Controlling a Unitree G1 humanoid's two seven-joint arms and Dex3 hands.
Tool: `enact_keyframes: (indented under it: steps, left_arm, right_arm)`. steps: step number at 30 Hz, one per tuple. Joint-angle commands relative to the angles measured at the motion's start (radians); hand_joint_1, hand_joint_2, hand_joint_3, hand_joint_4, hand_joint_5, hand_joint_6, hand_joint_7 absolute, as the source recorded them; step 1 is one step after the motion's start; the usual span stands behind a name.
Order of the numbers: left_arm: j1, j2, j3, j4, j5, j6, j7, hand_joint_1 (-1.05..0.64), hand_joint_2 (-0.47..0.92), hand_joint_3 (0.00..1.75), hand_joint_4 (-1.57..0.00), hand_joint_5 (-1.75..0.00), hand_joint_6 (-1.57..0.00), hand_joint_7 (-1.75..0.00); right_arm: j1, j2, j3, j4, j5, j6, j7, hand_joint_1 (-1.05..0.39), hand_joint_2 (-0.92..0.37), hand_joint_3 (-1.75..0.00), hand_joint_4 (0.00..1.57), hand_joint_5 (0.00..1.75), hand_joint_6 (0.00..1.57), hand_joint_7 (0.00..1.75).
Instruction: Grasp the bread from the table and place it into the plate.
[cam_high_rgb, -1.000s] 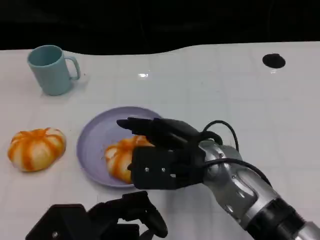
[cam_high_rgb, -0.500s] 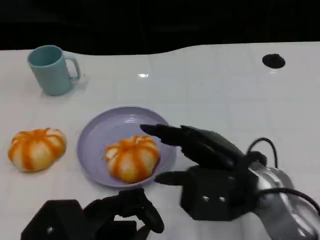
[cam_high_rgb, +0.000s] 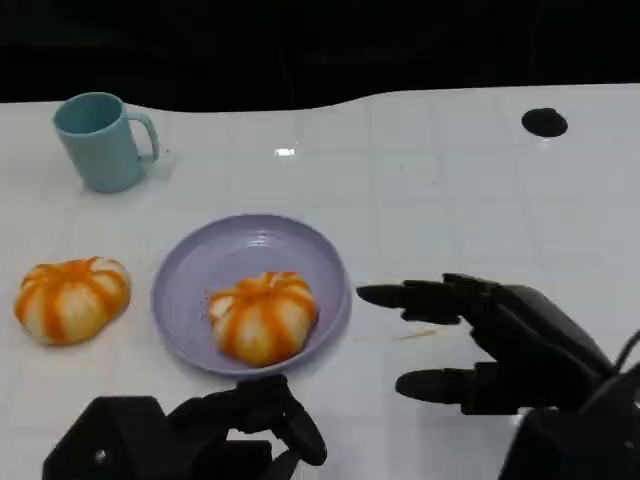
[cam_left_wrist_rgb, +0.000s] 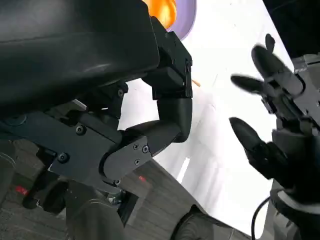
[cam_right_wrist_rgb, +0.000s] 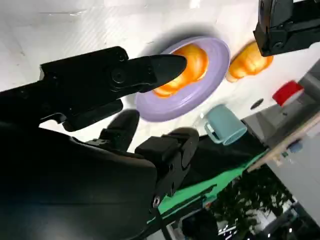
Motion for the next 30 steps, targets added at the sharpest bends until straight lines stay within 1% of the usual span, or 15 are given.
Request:
enact_keyframes:
  steps: [1, 3, 4, 5, 6, 8, 11, 13, 16, 18, 21, 25, 30]
  left_arm:
    - [-0.001, 0.012, 0.005, 0.003, 0.007, -0.001, 0.002, -0.35, 0.68, 0.99, -0.73, -1.75, -0.57, -1.67]
    - [-0.002, 0.012, 0.005, 0.005, 0.007, -0.005, 0.001, -0.35, 0.68, 0.99, -0.72, -1.75, -0.57, -1.67]
    - [-0.003, 0.012, 0.005, 0.005, 0.006, -0.004, 0.001, -0.36, 0.68, 0.99, -0.72, -1.75, -0.57, -1.67]
    - [-0.003, 0.012, 0.005, 0.005, 0.006, -0.002, 0.002, -0.36, 0.68, 0.99, -0.72, -1.75, -0.57, -1.67]
    - [-0.004, 0.012, 0.005, 0.005, 0.007, -0.001, 0.002, -0.36, 0.68, 0.99, -0.72, -1.75, -0.57, -1.67]
    - [-0.005, 0.01, 0.005, 0.007, 0.006, 0.001, 0.004, -0.36, 0.68, 0.98, -0.72, -1.75, -0.57, -1.66]
    - [-0.006, 0.008, 0.009, 0.016, 0.001, -0.009, 0.001, -0.37, 0.68, 0.98, -0.72, -1.75, -0.57, -1.66]
    - [-0.007, 0.01, 0.012, 0.021, 0.0, -0.019, -0.003, -0.37, 0.68, 0.98, -0.72, -1.75, -0.57, -1.66]
    - [-0.006, 0.01, 0.014, 0.024, -0.001, -0.023, -0.003, -0.37, 0.68, 0.98, -0.71, -1.75, -0.57, -1.65]
    - [-0.003, 0.009, 0.021, 0.028, -0.006, -0.026, -0.004, -0.36, 0.68, 0.98, -0.72, -1.75, -0.57, -1.65]
    - [0.003, 0.013, 0.032, 0.032, -0.013, -0.029, -0.008, -0.36, 0.69, 0.97, -0.72, -1.75, -0.57, -1.65]
    - [0.015, 0.025, 0.045, 0.041, -0.012, -0.056, -0.018, -0.36, 0.71, 0.94, -0.7, -1.75, -0.56, -1.65]
    - [0.027, 0.022, 0.061, 0.054, -0.014, -0.081, -0.023, -0.36, 0.72, 0.93, -0.71, -1.75, -0.57, -1.65]
  right_arm:
    - [0.067, -0.01, -0.072, -0.028, 0.066, -0.068, -0.044, -0.2, -0.89, -0.09, 0.69, 1.19, 0.88, 0.37]
    - [0.096, -0.01, -0.095, -0.038, 0.076, -0.08, -0.056, -0.15, -0.88, -0.13, 0.74, 1.27, 0.93, 0.44]
    - [0.113, -0.009, -0.107, -0.045, 0.078, -0.085, -0.064, -0.12, -0.83, -0.25, 0.75, 1.34, 0.93, 0.54]
    - [0.125, -0.008, -0.115, -0.049, 0.079, -0.089, -0.069, -0.09, -0.66, -0.61, 0.76, 1.46, 0.89, 0.74]
    - [0.141, -0.007, -0.124, -0.059, 0.081, -0.088, -0.073, -0.08, -0.57, -0.8, 0.77, 1.5, 0.86, 0.83]
    - [0.166, -0.01, -0.14, -0.072, 0.083, -0.093, -0.077, -0.05, -0.44, -1.12, 0.8, 1.64, 0.86, 1.0]
    - [0.201, -0.021, -0.164, -0.086, 0.08, -0.11, -0.082, -0.02, -0.36, -1.33, 0.85, 1.67, 0.88, 1.12]
    - [0.22, -0.029, -0.18, -0.093, 0.077, -0.123, -0.082, 0.0, -0.34, -1.38, 0.88, 1.67, 0.89, 1.16]
    - [0.233, -0.034, -0.192, -0.091, 0.079, -0.14, -0.08, 0.03, -0.31, -1.42, 0.91, 1.68, 0.9, 1.22]
    - [0.244, -0.03, -0.197, -0.08, 0.062, -0.158, -0.101, 0.03, -0.26, -1.5, 0.94, 1.71, 0.9, 1.28]
    - [0.254, -0.015, -0.196, -0.048, 0.032, -0.181, -0.144, 0.04, -0.2, -1.57, 0.94, 1.74, 0.89, 1.34]
    - [0.265, 0.004, -0.186, -0.021, 0.005, -0.186, -0.184, 0.04, -0.19, -1.56, 0.94, 1.75, 0.87, 1.38]
    - [0.274, 0.019, -0.174, 0.003, -0.052, -0.186, -0.229, 0.01, -0.18, -1.52, 0.94, 1.75, 0.85, 1.43]
